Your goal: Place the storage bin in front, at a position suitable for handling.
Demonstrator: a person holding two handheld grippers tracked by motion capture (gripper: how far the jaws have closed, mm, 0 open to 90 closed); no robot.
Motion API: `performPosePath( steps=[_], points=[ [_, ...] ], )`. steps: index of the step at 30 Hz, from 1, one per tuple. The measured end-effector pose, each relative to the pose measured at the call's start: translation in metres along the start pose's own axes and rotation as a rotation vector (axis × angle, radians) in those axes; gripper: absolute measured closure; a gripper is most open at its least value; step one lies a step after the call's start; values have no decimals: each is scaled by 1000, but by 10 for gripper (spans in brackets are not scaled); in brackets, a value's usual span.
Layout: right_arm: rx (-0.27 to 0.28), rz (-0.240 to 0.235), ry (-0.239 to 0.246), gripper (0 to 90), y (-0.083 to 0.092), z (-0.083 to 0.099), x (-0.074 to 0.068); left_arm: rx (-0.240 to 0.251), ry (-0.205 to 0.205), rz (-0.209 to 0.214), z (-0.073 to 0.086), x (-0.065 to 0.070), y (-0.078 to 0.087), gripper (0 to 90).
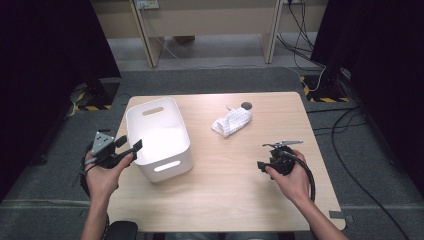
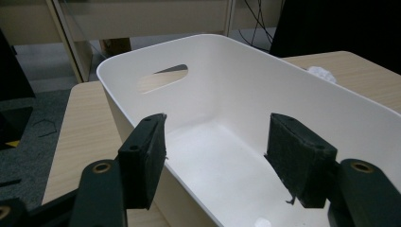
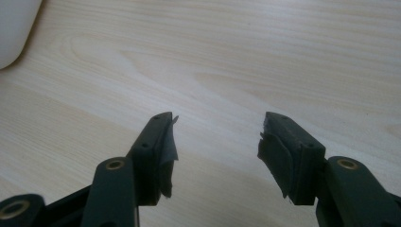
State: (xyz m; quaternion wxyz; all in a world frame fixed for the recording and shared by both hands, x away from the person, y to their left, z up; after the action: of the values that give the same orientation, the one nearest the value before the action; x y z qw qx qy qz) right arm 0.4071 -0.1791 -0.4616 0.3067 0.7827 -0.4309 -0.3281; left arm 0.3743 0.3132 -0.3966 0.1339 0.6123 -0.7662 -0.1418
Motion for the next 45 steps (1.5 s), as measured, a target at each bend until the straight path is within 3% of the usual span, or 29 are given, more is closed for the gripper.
performPosePath(
  steps=[5, 11, 18, 24, 26, 30, 38, 45],
  points=[
    [-8, -5, 23, 449, -2, -6, -9, -19, 19, -2, -2, -5, -10, 381],
    [14, -42, 82, 456, -5, -29, -40, -75, 27, -22, -2, -13, -28, 400],
    [24, -92, 122, 458, -18, -56, -73, -90, 41, -70, -3, -21, -36, 435],
    [25, -141, 156, 461, -28, -71, -103, -176, 75, -82, 2, -31, -52, 529],
    [30, -152, 163, 462, -30, -75, -110, -189, 82, -89, 2, -29, -55, 600],
    [36, -167, 177, 462, -30, -82, -120, -203, 79, -137, 0, -26, -55, 652],
    [57, -182, 186, 462, -21, -95, -134, -221, 4, -232, -2, -9, -53, 697],
    [73, -217, 208, 459, -17, -100, -152, -215, -18, -226, -3, 8, -44, 695]
  ],
)
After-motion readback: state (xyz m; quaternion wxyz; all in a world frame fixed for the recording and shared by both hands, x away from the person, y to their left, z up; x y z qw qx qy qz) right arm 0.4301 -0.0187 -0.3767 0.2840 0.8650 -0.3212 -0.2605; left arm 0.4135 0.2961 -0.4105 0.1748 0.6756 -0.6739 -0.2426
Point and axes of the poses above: each handheld gripper's, and its own axes: y roughly backward along the jaws, z roughly out of its underside, x roughly to its right, the point moved 1 cm from there along -y, roughly forward along the jaws, and after that the axes turned 5 degrees about -z, right-handed, at the moved point
